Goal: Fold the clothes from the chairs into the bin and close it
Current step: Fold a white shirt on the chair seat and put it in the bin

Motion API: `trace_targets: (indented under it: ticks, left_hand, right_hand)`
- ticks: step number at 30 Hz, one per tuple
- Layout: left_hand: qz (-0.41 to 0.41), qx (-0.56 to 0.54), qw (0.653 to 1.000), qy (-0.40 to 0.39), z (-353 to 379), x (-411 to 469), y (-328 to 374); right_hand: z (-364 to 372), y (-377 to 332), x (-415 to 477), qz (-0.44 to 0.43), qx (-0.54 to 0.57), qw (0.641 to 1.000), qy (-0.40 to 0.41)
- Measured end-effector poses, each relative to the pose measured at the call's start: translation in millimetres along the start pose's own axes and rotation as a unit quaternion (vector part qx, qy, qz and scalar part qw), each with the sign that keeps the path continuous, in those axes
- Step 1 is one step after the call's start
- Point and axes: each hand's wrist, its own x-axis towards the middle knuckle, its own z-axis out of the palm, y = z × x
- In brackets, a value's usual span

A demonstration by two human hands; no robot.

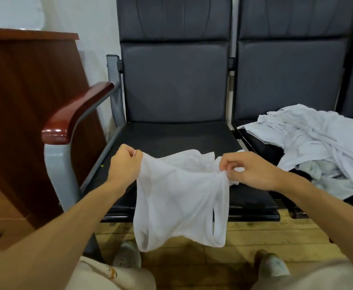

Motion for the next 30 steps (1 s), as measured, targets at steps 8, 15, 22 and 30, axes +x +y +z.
trace_targets:
  ticks: [8,15,22,30]
  left_hand:
    - [0.134,0.239,0.900,-0.340,8.5,-8.3,-10.7]
    - [0.208,0.240,0.849,-0.423,-1.3,-2.7,-25.4]
    - [0.247,0.172,0.882,-0.363,12.8,4.5,-35.2]
    - [0.201,0.137,0.896,-0.373,0.1,4.4,-17.1]
  right_hand:
    - [18.5,10.8,-9.1,0.049,-0.213,0.961,-0.167]
    - [15.3,0.8,-1.4,0.037,-0.165,0.979,-0.117]
    - [2.7,1.1,11.4,0.041,-0.001,0.991,0.130]
    - [-2.6,25.9,14.8,0.130,-0.123,0.962,0.209]
